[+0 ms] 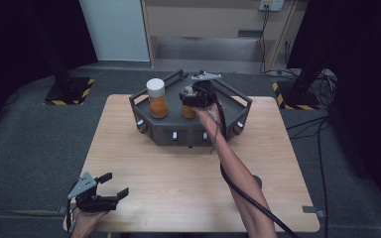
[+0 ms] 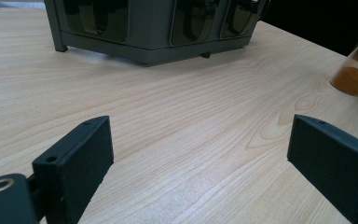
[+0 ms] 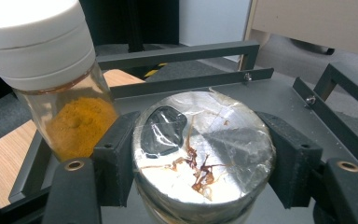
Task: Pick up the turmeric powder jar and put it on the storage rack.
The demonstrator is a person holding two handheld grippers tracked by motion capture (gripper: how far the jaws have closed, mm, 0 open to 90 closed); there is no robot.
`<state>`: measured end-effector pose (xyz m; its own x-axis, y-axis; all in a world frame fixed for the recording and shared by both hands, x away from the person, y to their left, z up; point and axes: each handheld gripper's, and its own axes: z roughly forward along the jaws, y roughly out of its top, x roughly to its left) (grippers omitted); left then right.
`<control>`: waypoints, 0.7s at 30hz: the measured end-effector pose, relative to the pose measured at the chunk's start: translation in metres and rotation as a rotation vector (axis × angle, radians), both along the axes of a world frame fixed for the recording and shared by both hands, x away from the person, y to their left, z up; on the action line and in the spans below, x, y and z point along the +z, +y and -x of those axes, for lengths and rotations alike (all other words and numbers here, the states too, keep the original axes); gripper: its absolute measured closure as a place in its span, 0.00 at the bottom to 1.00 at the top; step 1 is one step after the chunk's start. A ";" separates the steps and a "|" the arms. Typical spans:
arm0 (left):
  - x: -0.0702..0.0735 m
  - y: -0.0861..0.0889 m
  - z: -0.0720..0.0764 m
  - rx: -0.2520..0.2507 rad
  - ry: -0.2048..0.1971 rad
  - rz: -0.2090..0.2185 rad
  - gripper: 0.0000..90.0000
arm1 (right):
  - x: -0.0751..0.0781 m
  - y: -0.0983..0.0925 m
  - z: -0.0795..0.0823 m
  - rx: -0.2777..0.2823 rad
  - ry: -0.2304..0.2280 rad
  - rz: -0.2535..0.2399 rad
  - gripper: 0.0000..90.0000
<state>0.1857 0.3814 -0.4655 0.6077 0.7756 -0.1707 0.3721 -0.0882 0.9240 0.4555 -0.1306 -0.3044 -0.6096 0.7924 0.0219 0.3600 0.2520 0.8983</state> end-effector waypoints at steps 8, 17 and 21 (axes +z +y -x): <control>0.000 0.000 0.000 -0.001 0.001 0.000 0.06 | -0.002 0.004 0.001 0.004 -0.014 0.015 0.38; 0.000 -0.001 0.000 -0.002 0.000 -0.004 0.07 | -0.004 0.003 0.001 -0.001 -0.011 -0.002 0.33; 0.000 0.000 0.000 -0.002 0.000 -0.004 0.07 | 0.002 0.002 0.004 -0.006 -0.028 0.006 0.21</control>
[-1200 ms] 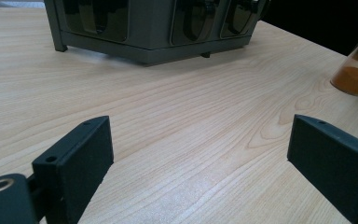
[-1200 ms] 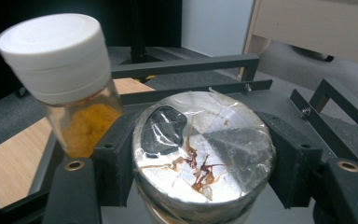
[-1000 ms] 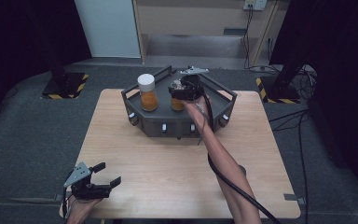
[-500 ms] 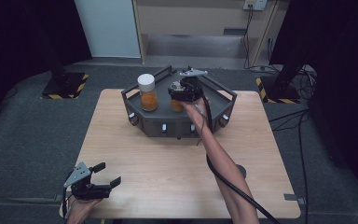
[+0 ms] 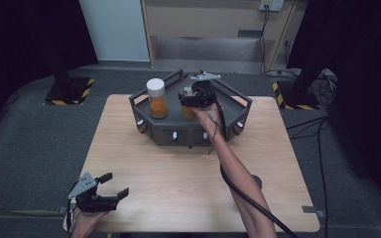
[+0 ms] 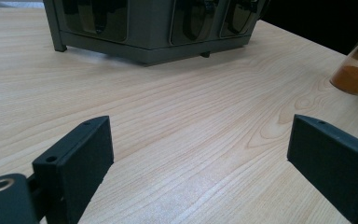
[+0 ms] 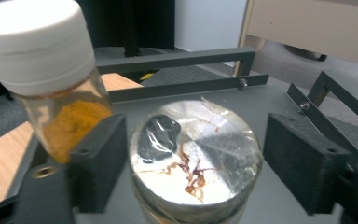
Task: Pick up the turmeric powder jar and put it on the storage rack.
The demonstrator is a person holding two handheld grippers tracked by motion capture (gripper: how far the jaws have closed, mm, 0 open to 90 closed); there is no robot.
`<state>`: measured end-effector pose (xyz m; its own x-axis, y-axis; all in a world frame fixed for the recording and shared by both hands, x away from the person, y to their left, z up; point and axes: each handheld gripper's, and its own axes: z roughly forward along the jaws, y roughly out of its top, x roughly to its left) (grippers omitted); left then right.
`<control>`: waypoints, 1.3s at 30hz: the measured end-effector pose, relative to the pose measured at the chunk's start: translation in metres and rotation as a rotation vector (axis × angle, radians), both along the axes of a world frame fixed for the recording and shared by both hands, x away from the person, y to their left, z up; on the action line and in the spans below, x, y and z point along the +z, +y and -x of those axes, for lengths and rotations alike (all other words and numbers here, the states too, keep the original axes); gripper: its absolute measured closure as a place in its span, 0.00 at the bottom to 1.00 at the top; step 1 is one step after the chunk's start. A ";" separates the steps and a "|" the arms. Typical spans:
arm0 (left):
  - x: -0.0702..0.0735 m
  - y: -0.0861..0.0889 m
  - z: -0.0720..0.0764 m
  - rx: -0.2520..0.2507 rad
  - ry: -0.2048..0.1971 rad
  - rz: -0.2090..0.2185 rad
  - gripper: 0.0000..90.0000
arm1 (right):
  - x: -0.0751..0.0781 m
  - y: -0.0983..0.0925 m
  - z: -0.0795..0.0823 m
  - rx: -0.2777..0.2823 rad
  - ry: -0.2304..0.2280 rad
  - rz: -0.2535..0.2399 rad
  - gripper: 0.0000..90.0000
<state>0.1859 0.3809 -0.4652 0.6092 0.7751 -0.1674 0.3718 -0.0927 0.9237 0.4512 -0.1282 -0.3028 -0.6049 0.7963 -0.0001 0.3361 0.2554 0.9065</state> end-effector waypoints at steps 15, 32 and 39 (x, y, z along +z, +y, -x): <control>0.001 0.000 0.000 -0.006 -0.003 -0.005 0.06 | 0.028 -0.026 0.025 0.036 -0.074 -0.014 0.13; 0.000 -0.001 0.000 -0.003 -0.005 -0.002 0.06 | 0.049 -0.069 0.060 0.100 -0.117 0.017 0.12; 0.000 0.000 0.001 0.002 -0.006 0.005 0.05 | 0.053 -0.092 0.078 0.119 -0.132 0.022 0.12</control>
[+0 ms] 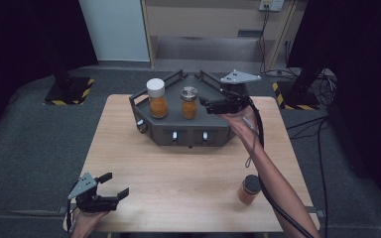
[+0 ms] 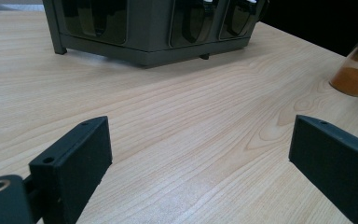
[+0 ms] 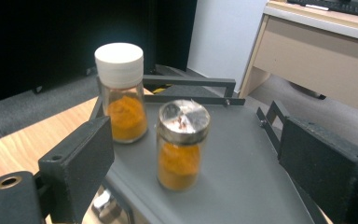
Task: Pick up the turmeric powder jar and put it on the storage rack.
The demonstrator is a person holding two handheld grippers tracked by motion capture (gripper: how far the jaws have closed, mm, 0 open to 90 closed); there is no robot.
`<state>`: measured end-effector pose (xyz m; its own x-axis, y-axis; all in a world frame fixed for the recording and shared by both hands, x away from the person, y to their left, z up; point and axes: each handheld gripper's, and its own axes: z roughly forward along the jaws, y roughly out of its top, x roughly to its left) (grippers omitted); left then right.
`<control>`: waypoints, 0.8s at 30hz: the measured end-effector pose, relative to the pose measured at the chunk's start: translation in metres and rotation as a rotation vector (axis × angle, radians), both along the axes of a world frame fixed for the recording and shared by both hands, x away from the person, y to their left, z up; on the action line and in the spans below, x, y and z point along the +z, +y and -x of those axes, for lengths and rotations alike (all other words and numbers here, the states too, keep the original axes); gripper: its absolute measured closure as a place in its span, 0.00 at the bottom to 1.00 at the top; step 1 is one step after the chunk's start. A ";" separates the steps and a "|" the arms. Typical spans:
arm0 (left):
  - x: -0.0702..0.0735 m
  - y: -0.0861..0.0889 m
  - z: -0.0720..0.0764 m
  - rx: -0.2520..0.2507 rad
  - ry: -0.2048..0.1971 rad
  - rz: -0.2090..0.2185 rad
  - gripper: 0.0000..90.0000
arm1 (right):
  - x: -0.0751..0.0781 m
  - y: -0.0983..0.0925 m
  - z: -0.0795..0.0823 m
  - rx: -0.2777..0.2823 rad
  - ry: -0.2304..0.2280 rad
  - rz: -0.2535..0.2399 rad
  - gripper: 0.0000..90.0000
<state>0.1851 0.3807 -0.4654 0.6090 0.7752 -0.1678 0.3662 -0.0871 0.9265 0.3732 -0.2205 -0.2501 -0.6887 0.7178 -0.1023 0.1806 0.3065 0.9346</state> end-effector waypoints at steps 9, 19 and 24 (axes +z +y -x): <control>0.000 0.000 0.000 -0.005 -0.003 0.004 0.05 | -0.007 -0.031 0.027 0.015 -0.003 -0.001 0.11; 0.000 0.000 -0.001 -0.008 -0.001 0.000 0.05 | -0.017 -0.061 0.055 -0.001 -0.006 -0.011 0.10; 0.000 -0.001 -0.001 -0.008 0.000 0.000 0.05 | -0.026 -0.078 0.071 -0.011 -0.011 -0.035 0.10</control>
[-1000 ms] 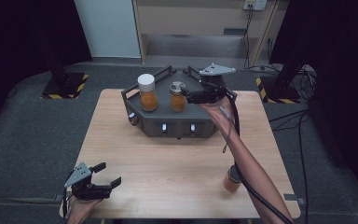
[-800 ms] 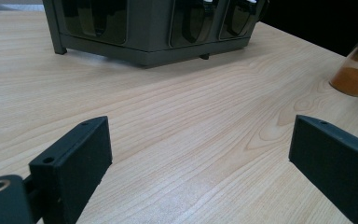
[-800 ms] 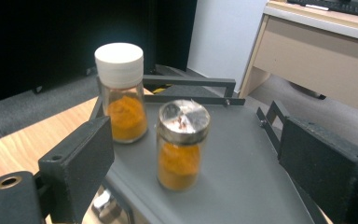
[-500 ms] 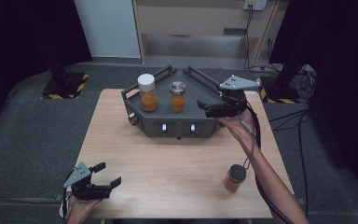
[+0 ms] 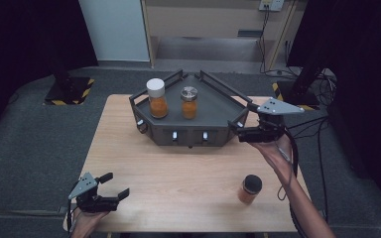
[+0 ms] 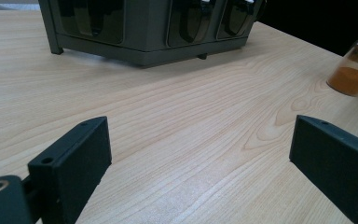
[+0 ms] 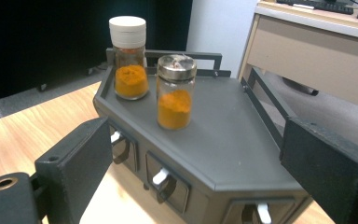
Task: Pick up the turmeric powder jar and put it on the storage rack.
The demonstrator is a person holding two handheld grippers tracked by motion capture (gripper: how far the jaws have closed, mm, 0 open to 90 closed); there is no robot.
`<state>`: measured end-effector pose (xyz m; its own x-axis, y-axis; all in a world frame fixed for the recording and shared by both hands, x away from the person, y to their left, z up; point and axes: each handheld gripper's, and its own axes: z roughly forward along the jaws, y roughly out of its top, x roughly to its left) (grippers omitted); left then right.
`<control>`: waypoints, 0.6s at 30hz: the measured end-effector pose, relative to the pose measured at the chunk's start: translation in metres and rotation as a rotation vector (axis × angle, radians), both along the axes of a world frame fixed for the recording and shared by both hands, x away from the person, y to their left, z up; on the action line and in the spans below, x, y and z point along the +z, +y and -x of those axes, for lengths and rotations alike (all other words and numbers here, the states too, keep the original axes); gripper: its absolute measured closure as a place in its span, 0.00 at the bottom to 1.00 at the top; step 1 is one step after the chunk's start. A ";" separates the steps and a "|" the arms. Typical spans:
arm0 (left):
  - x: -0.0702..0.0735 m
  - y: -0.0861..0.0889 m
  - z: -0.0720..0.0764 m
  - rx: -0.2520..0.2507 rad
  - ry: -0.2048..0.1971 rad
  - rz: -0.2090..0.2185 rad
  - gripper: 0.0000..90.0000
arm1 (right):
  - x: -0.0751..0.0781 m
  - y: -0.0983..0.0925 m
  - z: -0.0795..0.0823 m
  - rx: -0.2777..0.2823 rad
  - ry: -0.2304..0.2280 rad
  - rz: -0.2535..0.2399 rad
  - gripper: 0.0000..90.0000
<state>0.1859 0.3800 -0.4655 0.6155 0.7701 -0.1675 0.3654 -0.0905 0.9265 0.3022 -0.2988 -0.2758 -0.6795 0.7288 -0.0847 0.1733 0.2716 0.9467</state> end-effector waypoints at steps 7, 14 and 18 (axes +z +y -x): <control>0.000 -0.001 0.000 -0.004 0.001 -0.005 0.05 | -0.017 -0.025 0.021 -0.027 0.010 -0.015 0.10; 0.001 -0.001 0.000 -0.003 0.003 -0.006 0.05 | -0.031 -0.047 0.041 -0.069 0.017 -0.038 0.10; 0.001 -0.001 0.000 -0.003 0.003 -0.005 0.05 | -0.046 -0.060 0.056 -0.110 0.028 -0.056 0.10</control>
<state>0.1861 0.3789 -0.4647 0.6174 0.7691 -0.1653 0.3677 -0.0964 0.9249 0.2467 -0.3588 -0.3222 -0.5965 0.8023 -0.0241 0.2256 0.1964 0.9542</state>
